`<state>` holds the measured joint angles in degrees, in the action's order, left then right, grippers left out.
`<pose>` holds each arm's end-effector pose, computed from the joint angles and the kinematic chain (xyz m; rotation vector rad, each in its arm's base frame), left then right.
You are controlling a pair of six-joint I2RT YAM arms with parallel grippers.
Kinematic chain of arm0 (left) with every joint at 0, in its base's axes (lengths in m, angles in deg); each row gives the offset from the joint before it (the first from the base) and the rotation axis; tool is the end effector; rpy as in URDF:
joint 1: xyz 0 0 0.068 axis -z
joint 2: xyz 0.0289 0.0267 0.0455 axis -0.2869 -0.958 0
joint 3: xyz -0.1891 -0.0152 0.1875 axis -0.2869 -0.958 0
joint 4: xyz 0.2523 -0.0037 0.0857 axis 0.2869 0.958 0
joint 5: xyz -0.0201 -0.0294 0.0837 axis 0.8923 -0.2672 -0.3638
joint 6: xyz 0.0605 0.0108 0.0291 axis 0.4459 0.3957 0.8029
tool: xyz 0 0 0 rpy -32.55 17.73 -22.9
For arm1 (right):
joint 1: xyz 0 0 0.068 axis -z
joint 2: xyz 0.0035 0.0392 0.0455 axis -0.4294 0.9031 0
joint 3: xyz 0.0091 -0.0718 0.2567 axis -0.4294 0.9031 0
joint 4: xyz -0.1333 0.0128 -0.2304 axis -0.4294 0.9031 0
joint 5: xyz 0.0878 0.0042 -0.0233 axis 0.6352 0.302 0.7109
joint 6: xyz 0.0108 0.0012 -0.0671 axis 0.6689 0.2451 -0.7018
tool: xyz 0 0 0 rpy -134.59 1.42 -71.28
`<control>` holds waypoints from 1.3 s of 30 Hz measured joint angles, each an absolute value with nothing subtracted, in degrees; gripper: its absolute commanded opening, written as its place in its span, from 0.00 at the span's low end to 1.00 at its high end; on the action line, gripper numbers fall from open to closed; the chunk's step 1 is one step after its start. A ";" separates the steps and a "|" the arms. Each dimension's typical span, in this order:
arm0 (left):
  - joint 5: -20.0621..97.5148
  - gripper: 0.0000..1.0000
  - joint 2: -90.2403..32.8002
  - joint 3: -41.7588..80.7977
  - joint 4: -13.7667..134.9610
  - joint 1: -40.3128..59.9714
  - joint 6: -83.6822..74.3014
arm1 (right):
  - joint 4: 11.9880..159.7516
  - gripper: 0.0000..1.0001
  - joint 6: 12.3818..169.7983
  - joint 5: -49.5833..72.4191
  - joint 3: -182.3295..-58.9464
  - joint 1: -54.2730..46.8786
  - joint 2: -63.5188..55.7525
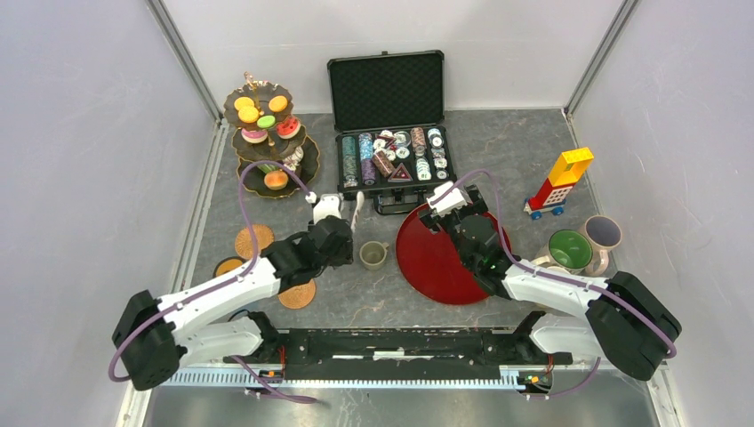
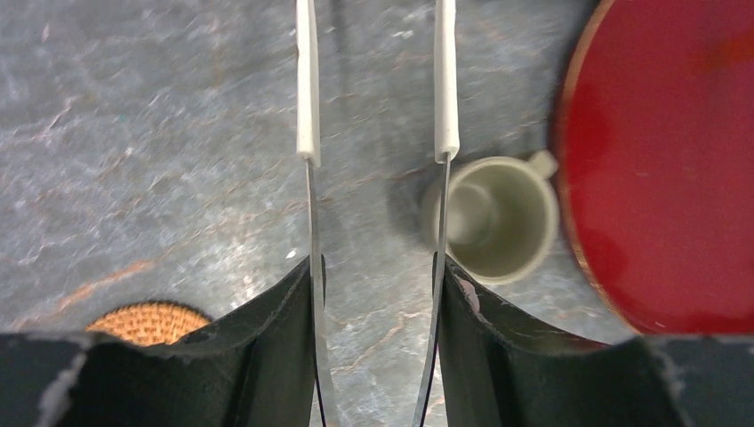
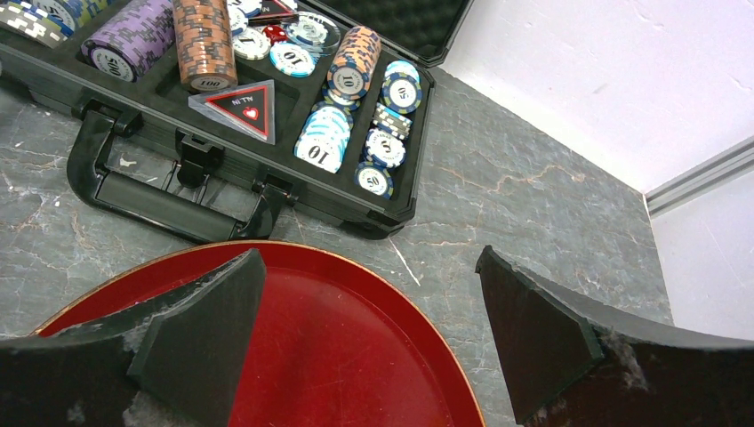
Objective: Serve the afternoon tea
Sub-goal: Place the clamp on the tray.
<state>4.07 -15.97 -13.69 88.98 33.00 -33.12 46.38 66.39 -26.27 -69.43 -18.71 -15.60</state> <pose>0.1700 -0.1628 0.2026 -0.0020 2.3362 -0.2107 0.2123 0.1681 0.2075 -0.4983 1.5865 -0.0922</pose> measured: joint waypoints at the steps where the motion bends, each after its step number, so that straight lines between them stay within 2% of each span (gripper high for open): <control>1: 4.64 0.52 -14.94 -13.69 88.28 33.04 -32.38 | 46.38 0.98 66.39 -26.27 -69.43 -18.71 -15.60; 8: 13.38 0.51 -13.98 -13.30 83.52 36.10 -21.99 | 46.95 0.98 67.65 -26.96 -69.45 -18.71 -15.99; 21: 18.50 0.53 -31.42 -6.76 80.55 52.61 -10.45 | 55.84 0.98 77.90 -37.00 -72.86 -11.93 -20.45; 33: 20.25 0.65 -42.85 0.47 80.39 53.61 -7.63 | 57.13 0.98 80.20 -33.11 -72.86 -9.36 -20.02; 39: 19.83 0.69 -43.70 1.94 80.57 53.61 -7.63 | 57.18 0.98 80.44 -31.86 -72.86 -9.05 -20.02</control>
<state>19.83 -43.70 1.94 80.57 53.61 -7.63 57.18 80.44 -31.86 -72.86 -9.05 -20.02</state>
